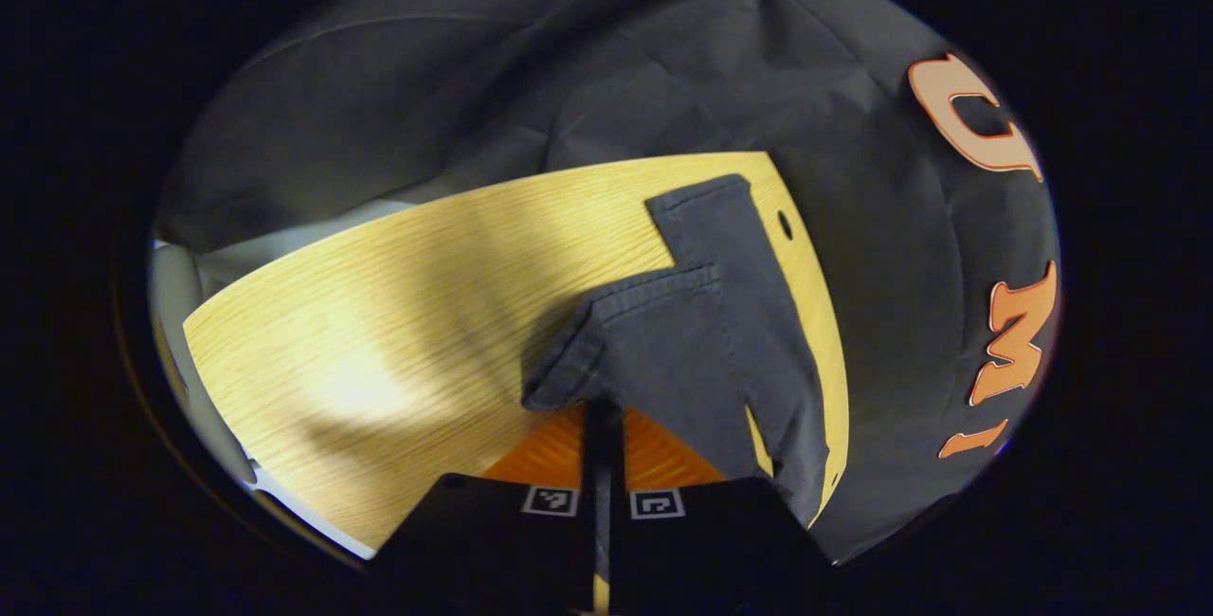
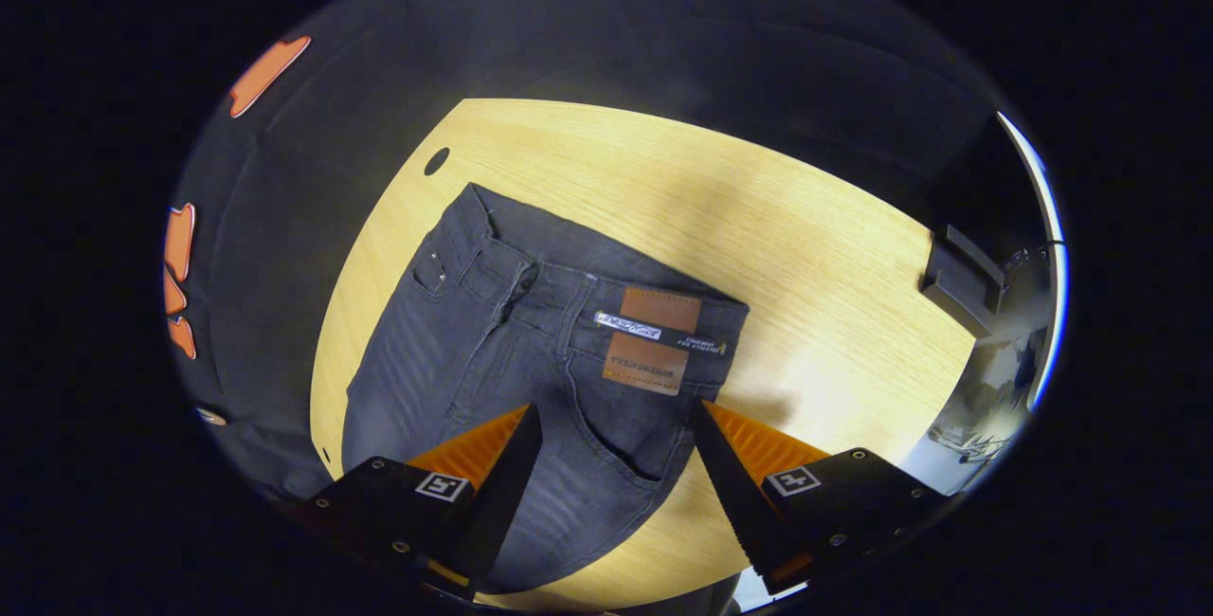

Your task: Grasp the waist and the cuffs of the jeans and fold them to make the two legs overlap; first hold the waist and fold one-third of the jeans toward the cuffs, then hold the cuffs and fold the remaining one-third in the same direction to finish folding.

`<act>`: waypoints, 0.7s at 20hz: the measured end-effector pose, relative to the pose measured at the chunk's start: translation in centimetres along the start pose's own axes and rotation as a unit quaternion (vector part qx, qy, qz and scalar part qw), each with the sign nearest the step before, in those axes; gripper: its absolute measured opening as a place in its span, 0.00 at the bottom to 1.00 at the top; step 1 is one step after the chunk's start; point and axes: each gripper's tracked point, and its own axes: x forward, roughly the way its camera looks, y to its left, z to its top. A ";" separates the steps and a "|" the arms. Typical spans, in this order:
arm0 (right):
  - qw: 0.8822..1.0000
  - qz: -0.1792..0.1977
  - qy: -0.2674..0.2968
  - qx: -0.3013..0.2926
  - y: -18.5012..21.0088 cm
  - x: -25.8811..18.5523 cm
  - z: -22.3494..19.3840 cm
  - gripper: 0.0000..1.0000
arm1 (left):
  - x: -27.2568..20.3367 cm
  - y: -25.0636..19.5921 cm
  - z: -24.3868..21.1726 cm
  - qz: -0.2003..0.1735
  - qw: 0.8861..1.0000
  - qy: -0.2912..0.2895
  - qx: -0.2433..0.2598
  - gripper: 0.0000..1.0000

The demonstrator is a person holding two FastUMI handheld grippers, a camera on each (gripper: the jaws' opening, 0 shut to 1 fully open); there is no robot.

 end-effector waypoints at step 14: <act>0.994 -0.101 -0.004 -0.030 -4.5 2.3 1.5 0.34 | -5.5 -3.2 2.3 -0.001 0.997 -0.065 0.031 0.01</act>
